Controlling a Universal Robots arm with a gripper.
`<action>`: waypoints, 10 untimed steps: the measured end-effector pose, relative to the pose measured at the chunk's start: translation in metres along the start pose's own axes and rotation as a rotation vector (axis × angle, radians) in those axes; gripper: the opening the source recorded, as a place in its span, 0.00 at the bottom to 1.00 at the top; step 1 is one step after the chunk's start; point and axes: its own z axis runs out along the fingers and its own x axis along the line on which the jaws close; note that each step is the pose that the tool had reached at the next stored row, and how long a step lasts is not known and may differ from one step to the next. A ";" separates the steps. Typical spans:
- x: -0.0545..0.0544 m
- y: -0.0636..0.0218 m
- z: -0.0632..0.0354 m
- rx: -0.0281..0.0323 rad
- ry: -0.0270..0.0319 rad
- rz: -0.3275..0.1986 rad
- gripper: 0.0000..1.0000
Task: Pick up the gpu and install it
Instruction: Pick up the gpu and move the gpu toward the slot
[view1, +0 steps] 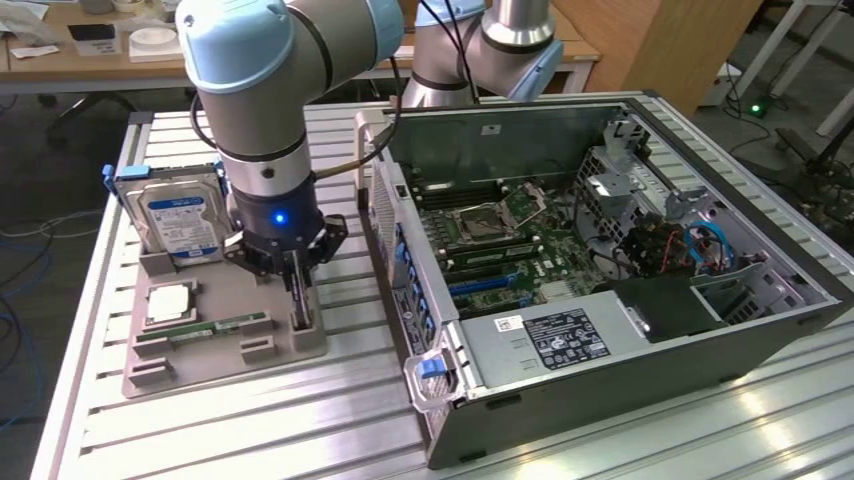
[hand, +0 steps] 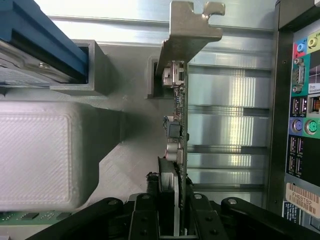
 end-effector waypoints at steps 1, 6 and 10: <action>0.000 0.0000 0.0000 0.0000 0.0001 0.000 0.27; 0.000 0.0000 0.0001 0.0000 0.0000 0.000 0.27; 0.000 0.0000 0.0001 0.0000 0.0000 0.000 0.27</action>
